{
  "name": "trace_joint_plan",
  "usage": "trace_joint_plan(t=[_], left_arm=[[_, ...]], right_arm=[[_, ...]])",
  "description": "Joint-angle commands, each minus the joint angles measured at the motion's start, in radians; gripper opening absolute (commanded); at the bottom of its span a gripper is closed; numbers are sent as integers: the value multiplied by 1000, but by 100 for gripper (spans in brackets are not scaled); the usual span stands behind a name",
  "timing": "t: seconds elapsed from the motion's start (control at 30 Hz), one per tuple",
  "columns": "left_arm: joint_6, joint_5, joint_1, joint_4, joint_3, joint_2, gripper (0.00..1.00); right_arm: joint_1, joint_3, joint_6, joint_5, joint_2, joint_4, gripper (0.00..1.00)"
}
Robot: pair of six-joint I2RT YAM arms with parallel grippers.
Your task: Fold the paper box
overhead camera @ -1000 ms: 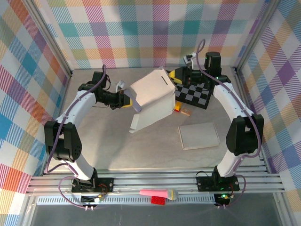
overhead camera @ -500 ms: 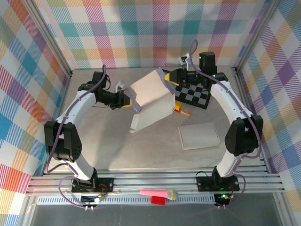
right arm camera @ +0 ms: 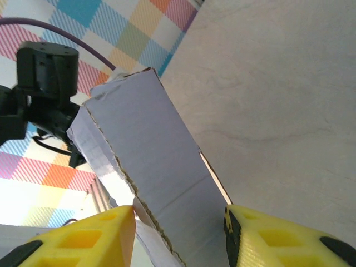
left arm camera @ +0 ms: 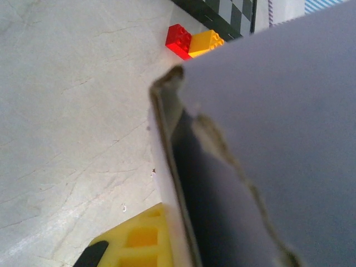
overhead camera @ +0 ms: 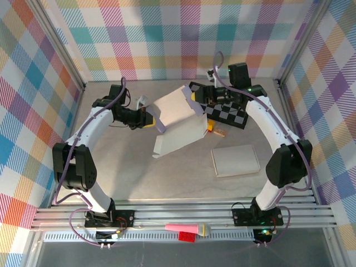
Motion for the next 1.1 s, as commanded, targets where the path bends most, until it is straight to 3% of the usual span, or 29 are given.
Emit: trace_joint_plan(t=[0.0, 0.27, 0.7, 0.93, 1.07], left_arm=[[11, 27, 6, -22, 30, -26, 0], [26, 16, -4, -44, 39, -30, 0], [51, -7, -24, -78, 52, -31, 0], [60, -36, -43, -97, 64, -29, 0], [54, -55, -56, -104, 75, -20, 0]], right_arm=[[31, 31, -97, 103, -34, -79, 47], [100, 54, -207, 289, -23, -157, 48], [228, 125, -258, 632, 47, -217, 48], [287, 200, -217, 916, 121, -290, 39], [337, 262, -190, 1098, 177, -349, 24]])
